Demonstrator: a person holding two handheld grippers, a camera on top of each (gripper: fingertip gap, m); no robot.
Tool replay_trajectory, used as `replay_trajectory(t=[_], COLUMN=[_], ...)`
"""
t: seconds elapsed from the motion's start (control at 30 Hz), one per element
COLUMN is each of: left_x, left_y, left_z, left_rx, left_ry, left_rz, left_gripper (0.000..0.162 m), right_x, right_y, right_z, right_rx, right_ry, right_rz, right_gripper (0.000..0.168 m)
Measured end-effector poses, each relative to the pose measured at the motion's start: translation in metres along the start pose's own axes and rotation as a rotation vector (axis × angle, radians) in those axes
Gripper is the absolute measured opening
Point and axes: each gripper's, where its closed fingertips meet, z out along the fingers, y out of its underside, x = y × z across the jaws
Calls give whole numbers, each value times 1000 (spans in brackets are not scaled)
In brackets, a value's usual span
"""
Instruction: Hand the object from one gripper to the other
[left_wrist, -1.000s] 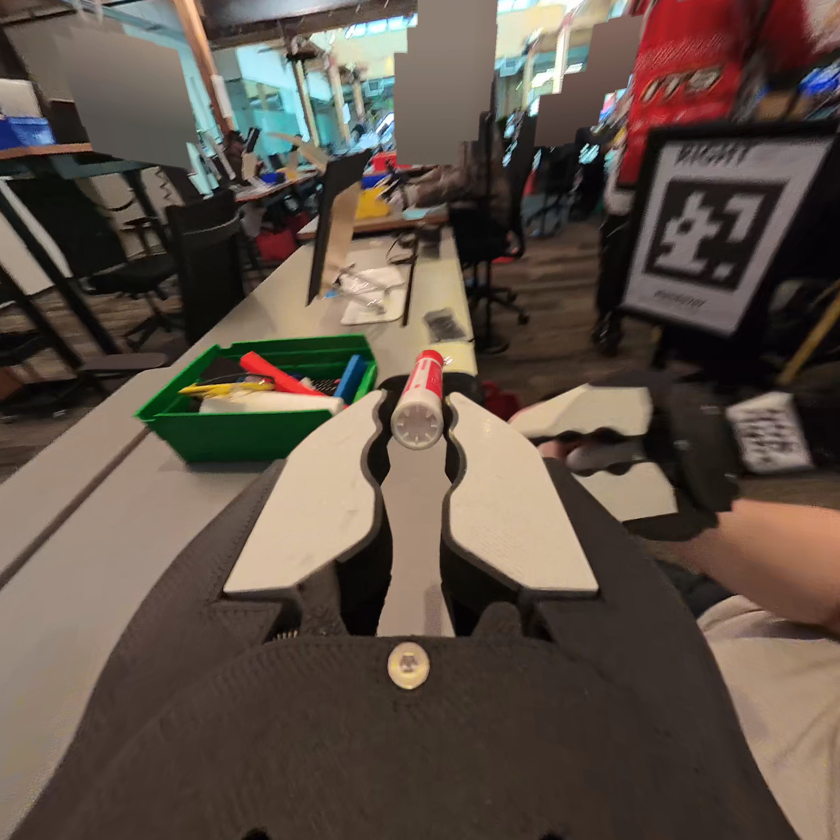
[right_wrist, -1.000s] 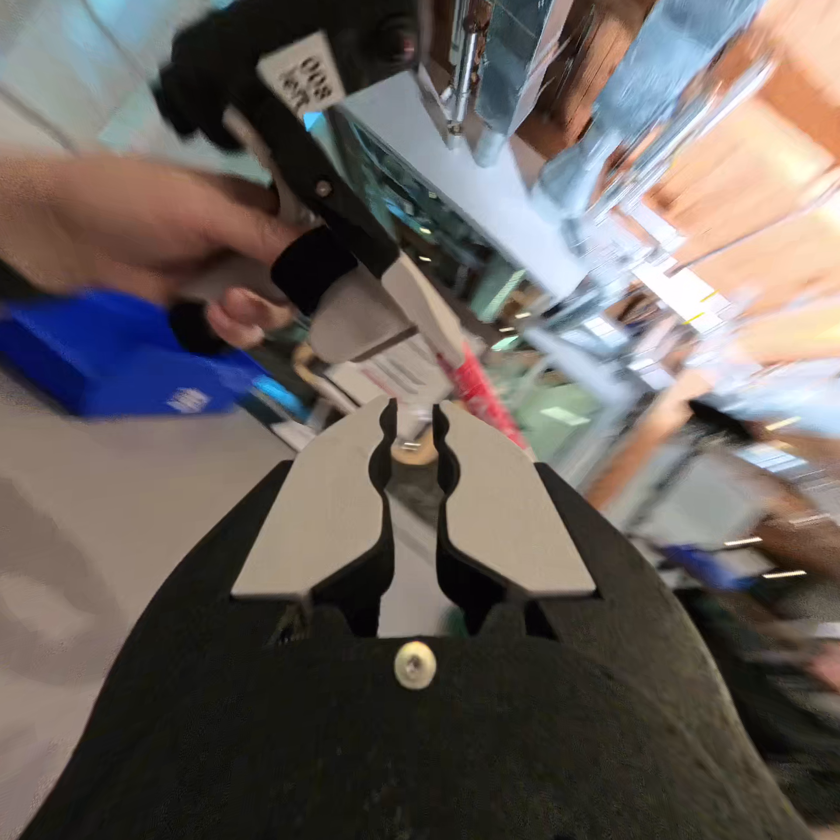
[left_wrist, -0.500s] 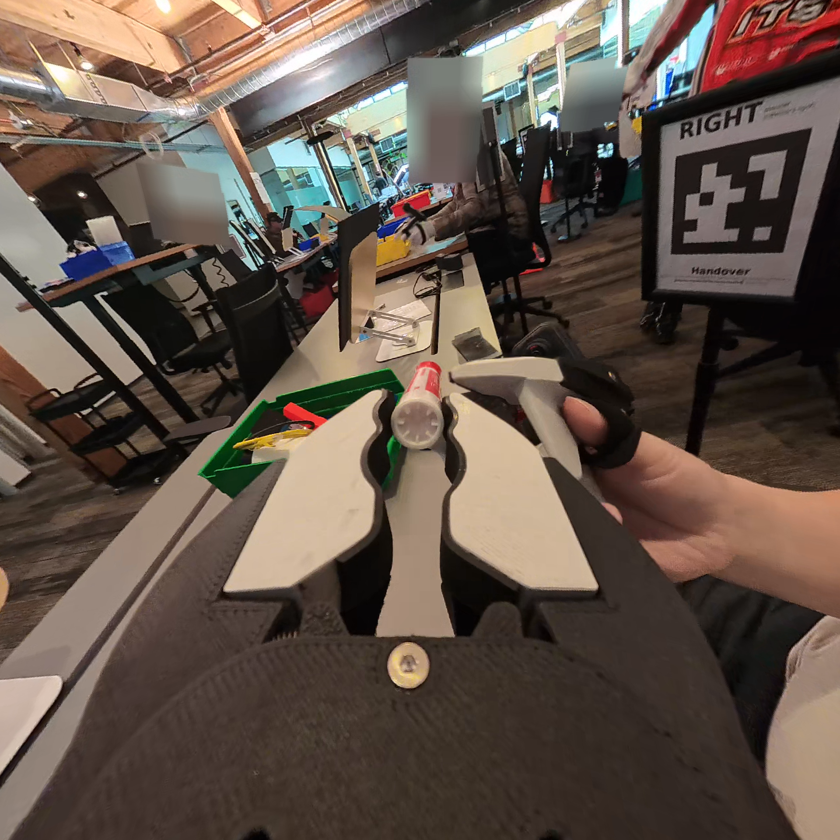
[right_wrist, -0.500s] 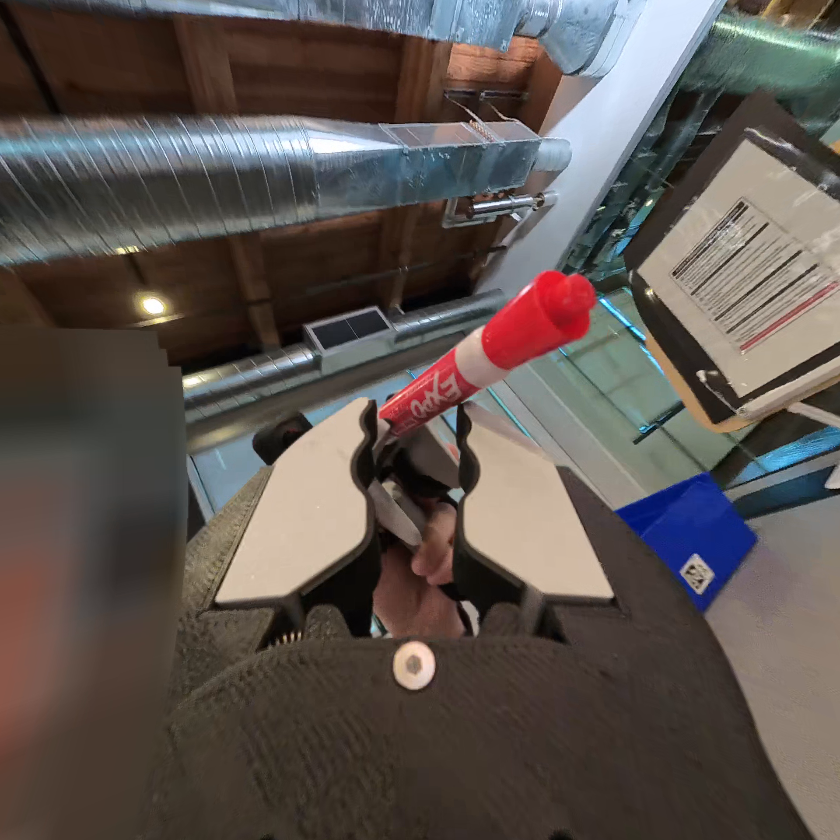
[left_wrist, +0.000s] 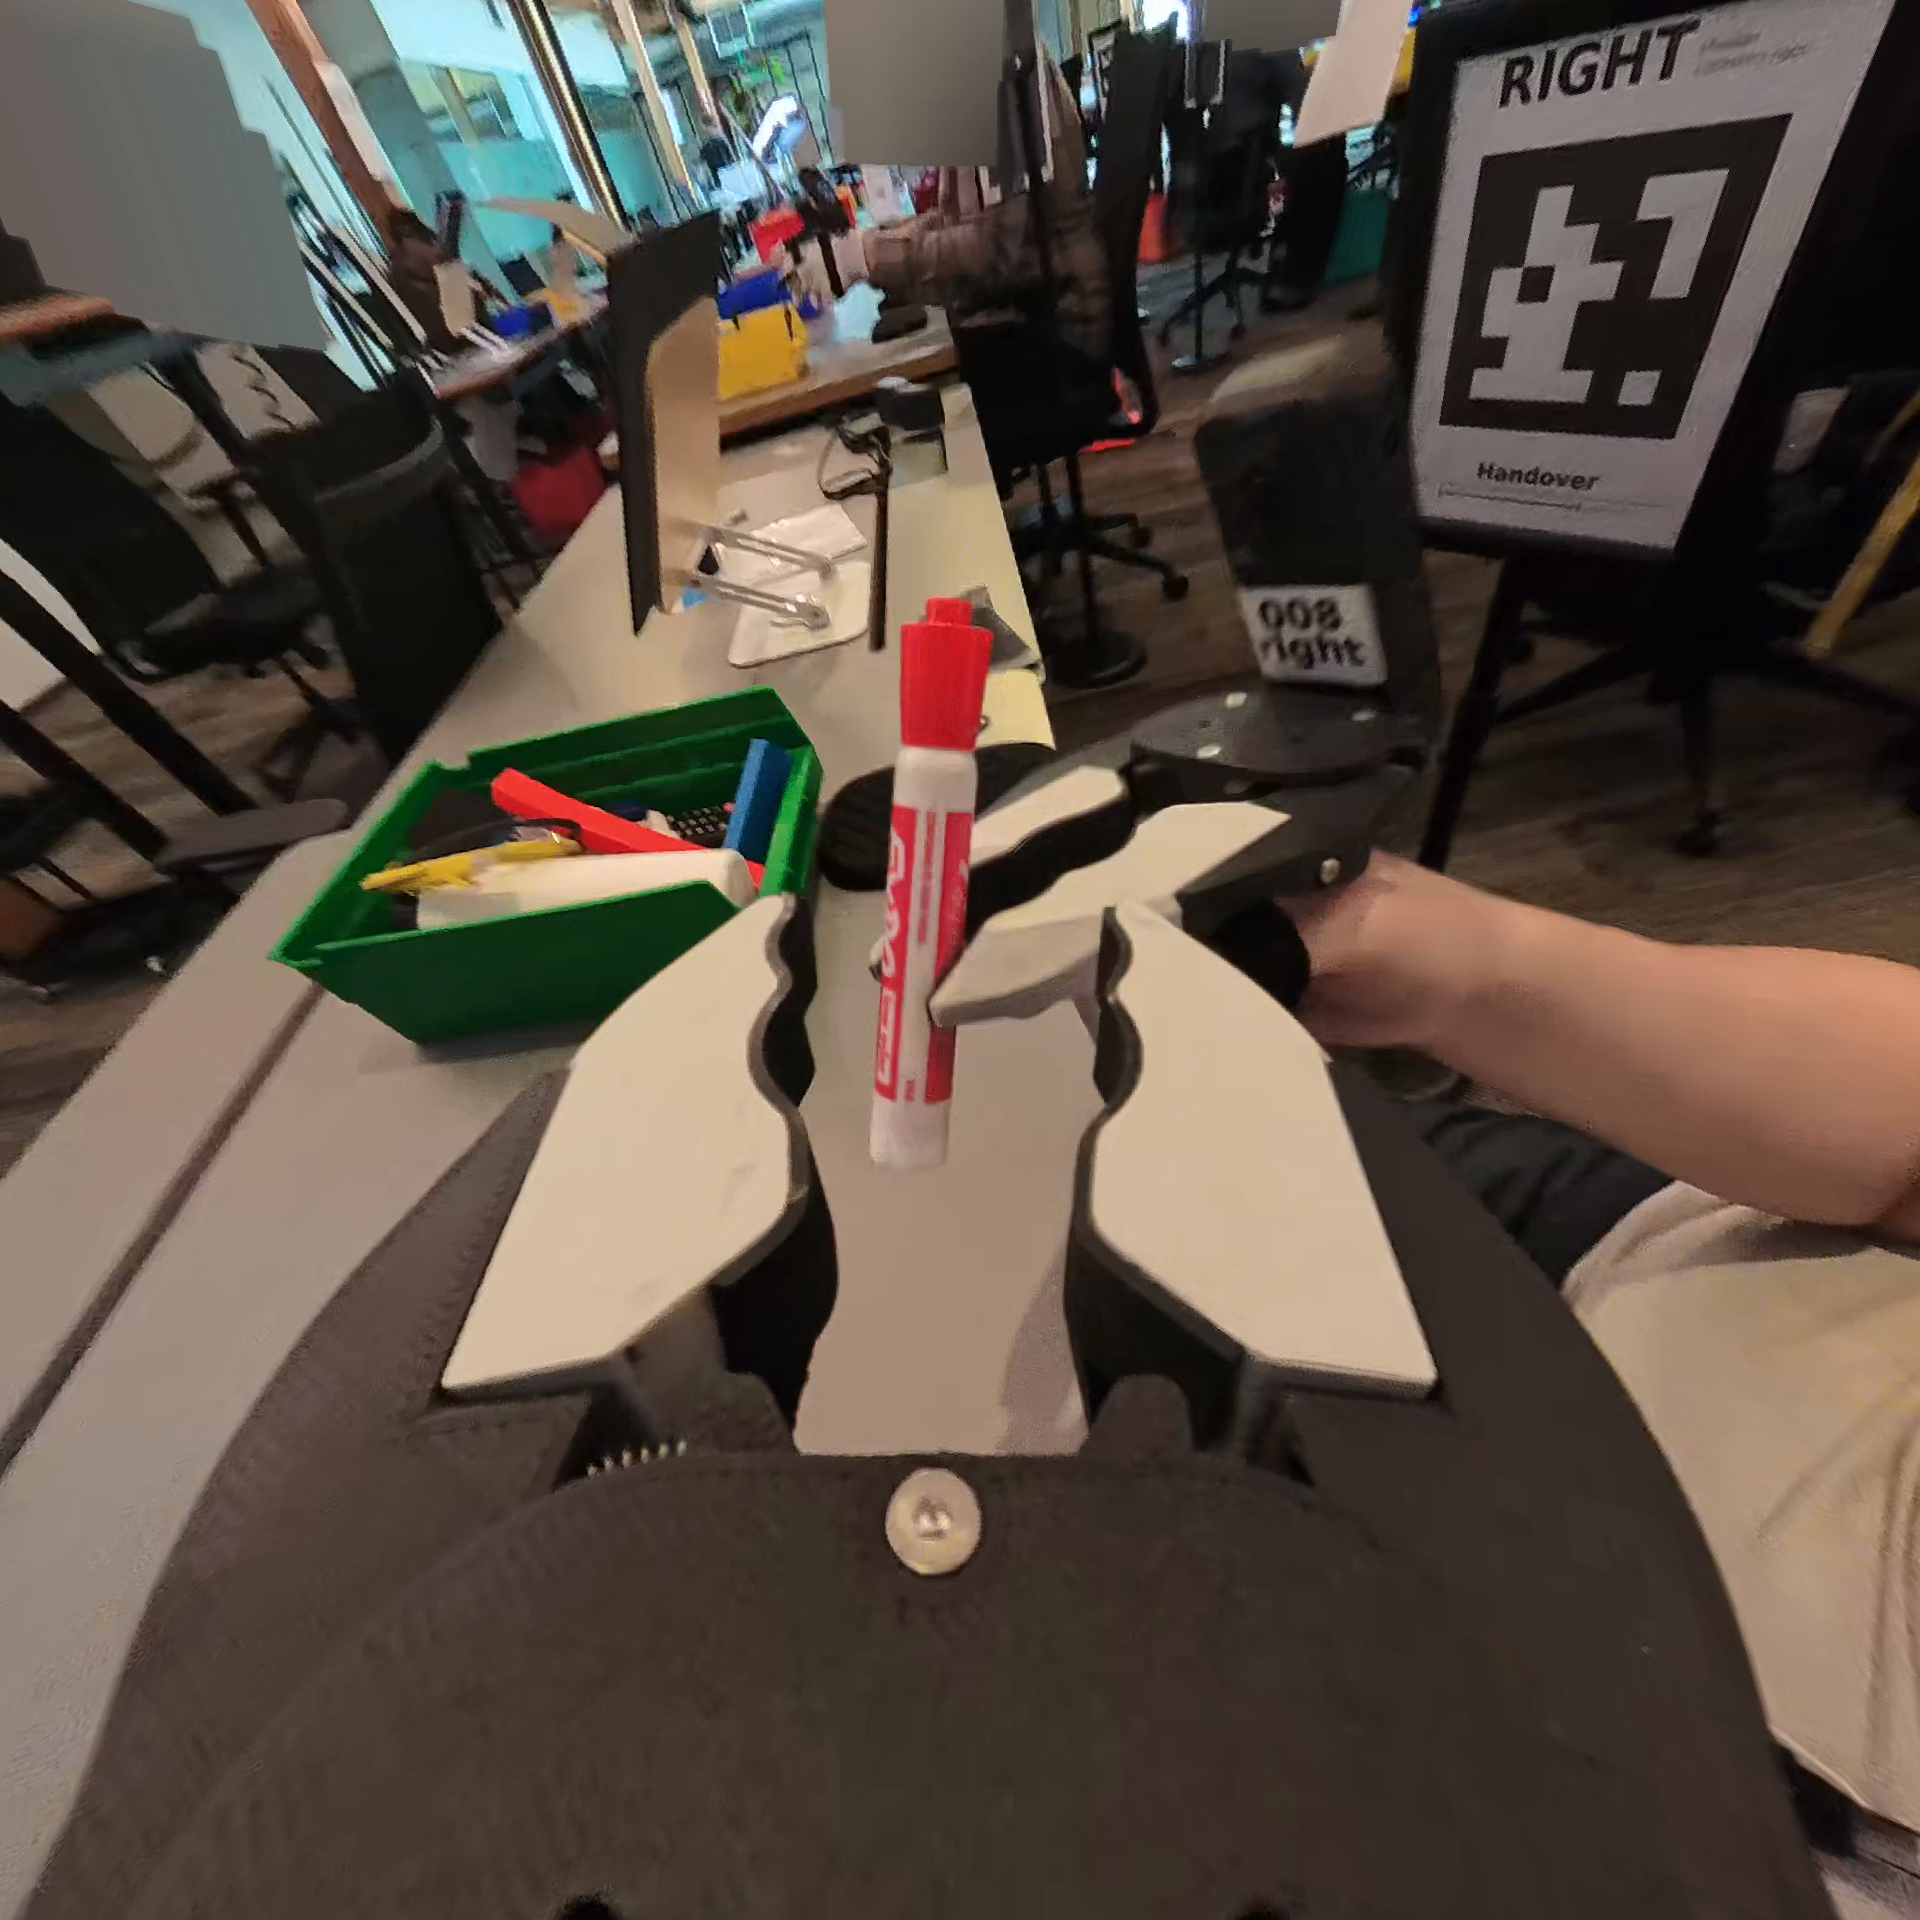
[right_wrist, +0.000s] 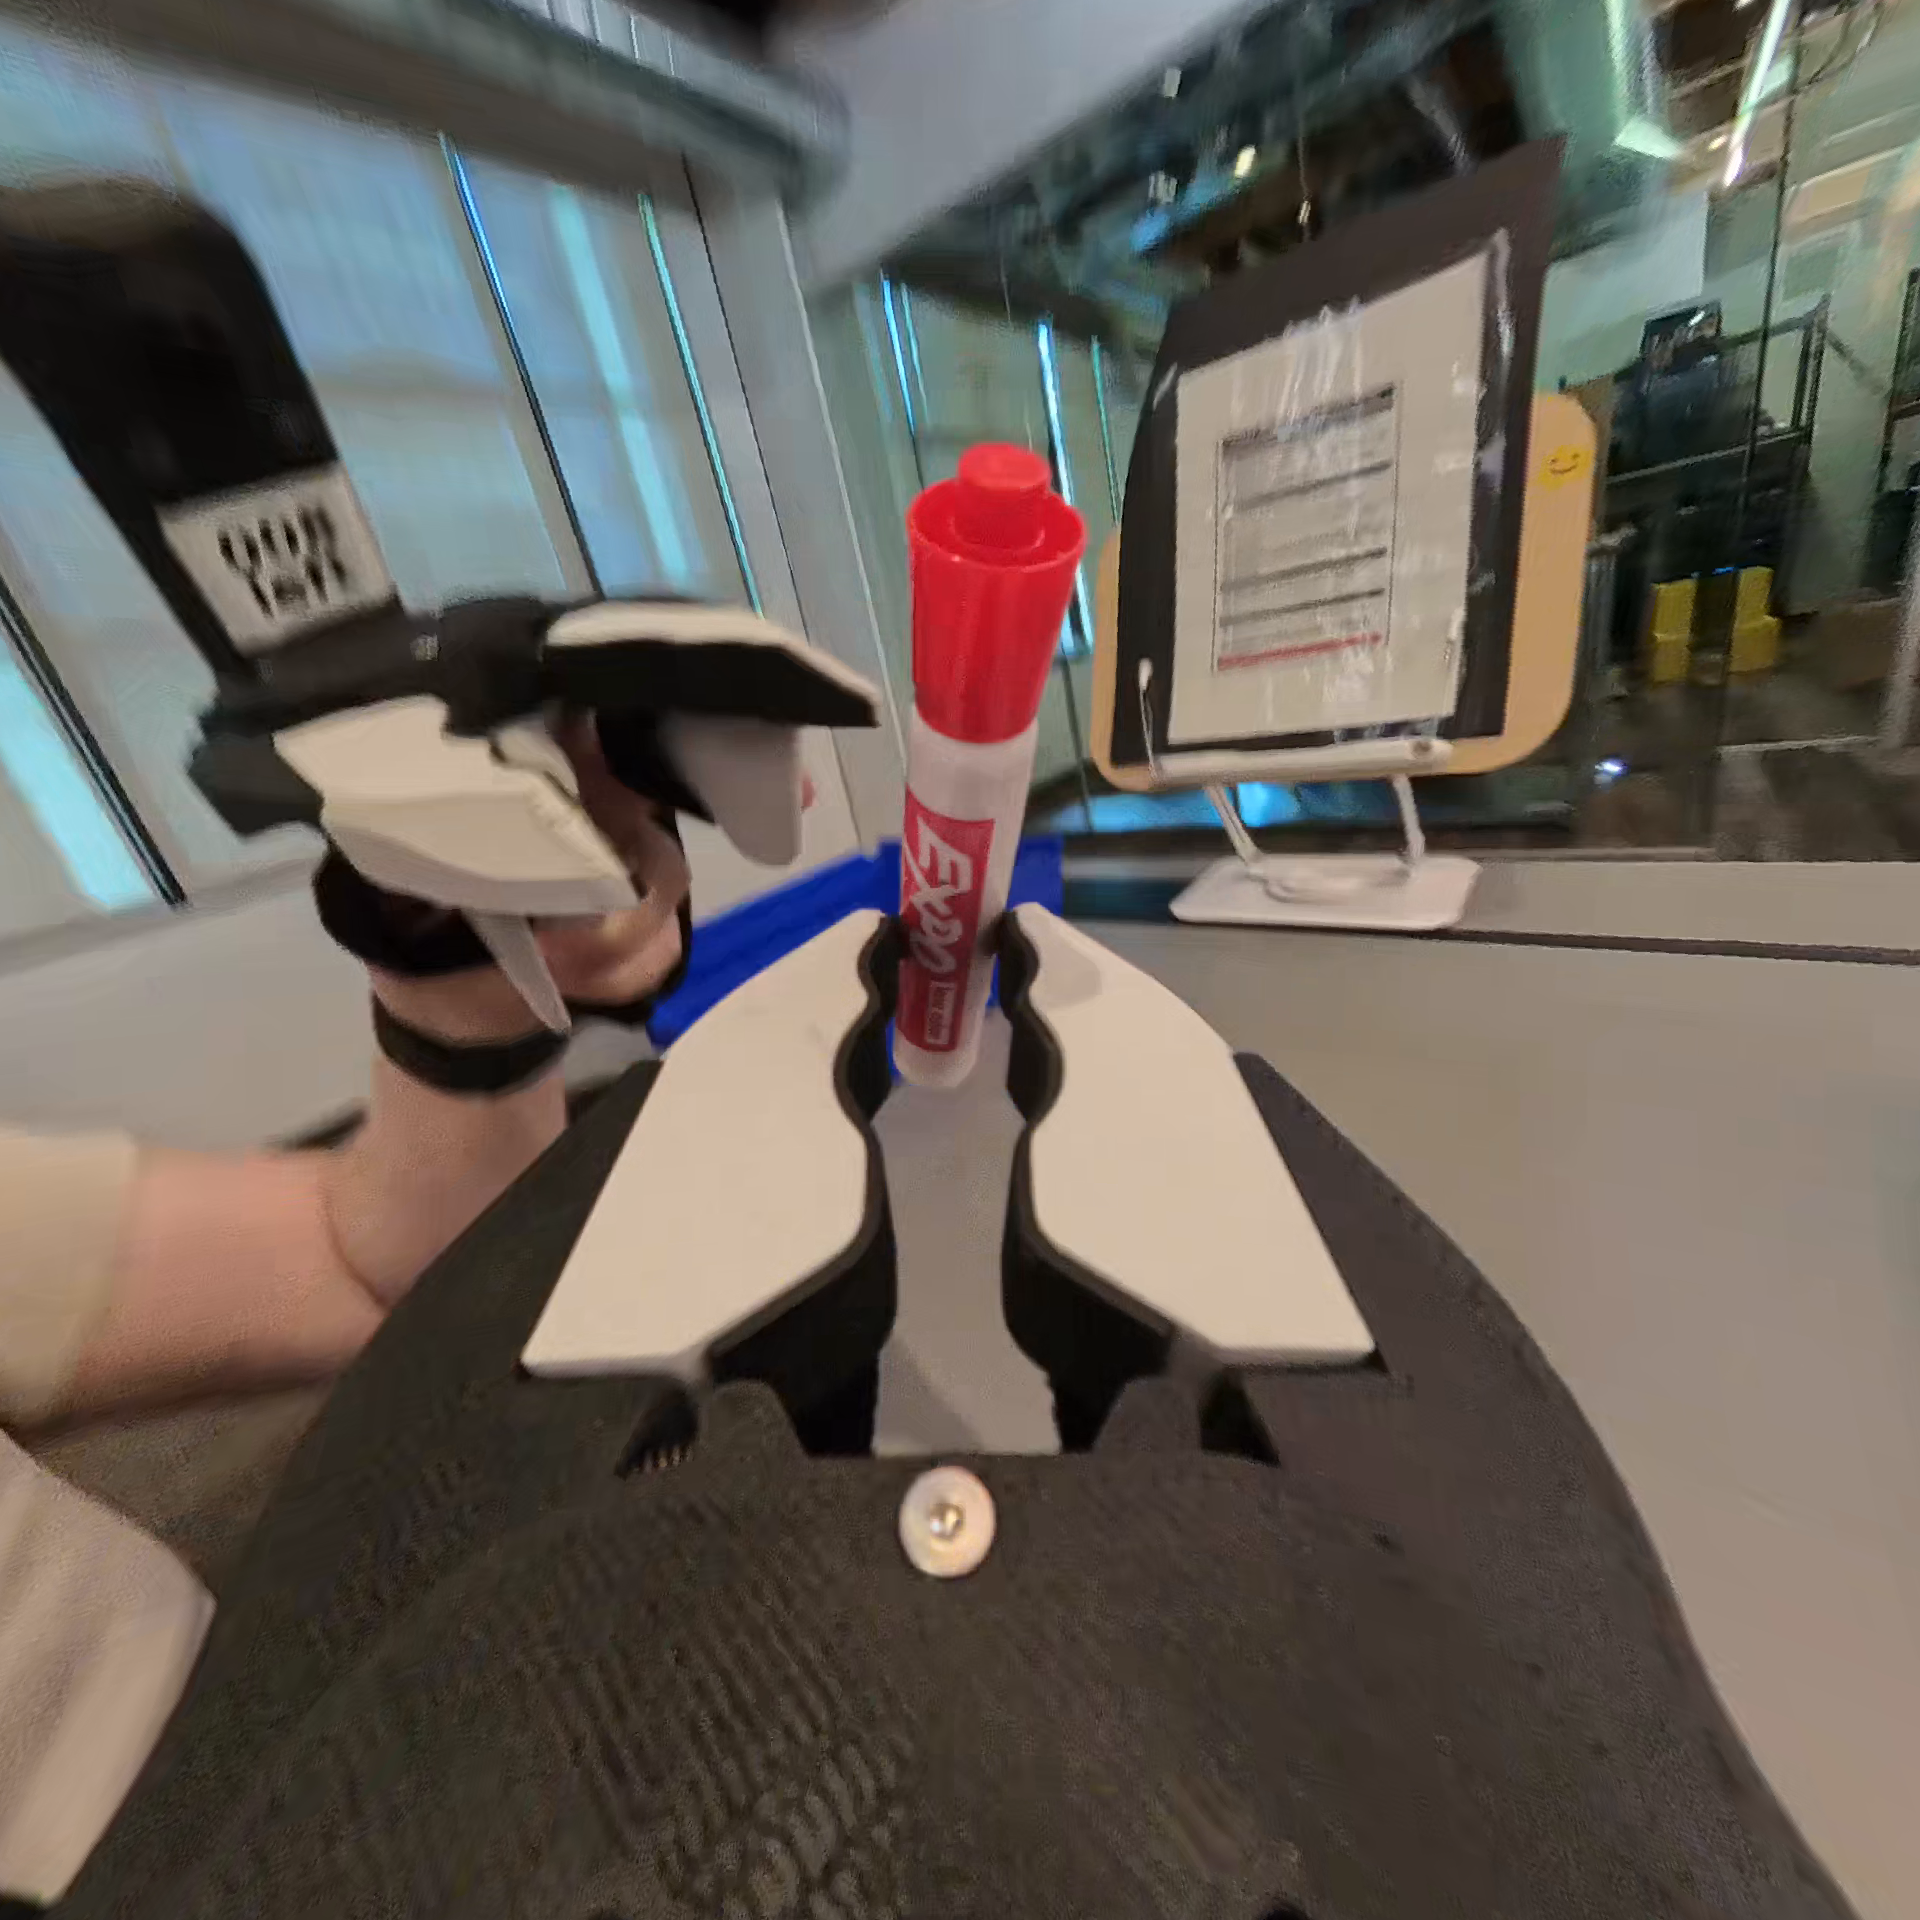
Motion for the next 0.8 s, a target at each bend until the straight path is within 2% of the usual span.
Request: replay_trajectory(t=[0.13,0.2,0.3,0.4,0.43,0.53,0.7,0.8], left_x=[0,7,29,27,23,-8,-56,-54], left_y=[18,24,27,27,25,21,1,-4], left_z=[11,13,9,11,13,14,-1,-3], left_rx=[-82,-106,-120,-109,-97,-52,3,-14], left_ry=[32,109,292,287,255,23,-502,-657], left_rz=[-22,-56,-78,-46,-26,166,754,1032], left_gripper=[51,42,22,19,20,20,20,20], right_x=[-25,-32,-40,-37,-34,-17,11,4], right_y=[15,22,28,28,25,18,5,-7], right_z=[1,0,-5,-7,-8,-14,-29,-28], right_rx=[-206,-268,-310,-295,-270,-217,-263,-259], right_ry=[-72,-103,-165,-166,-155,-61,184,261], right_rz=[-182,-230,-273,-293,-310,-376,-598,-775], right_gripper=[20,20,20,20,20,46,46,47])
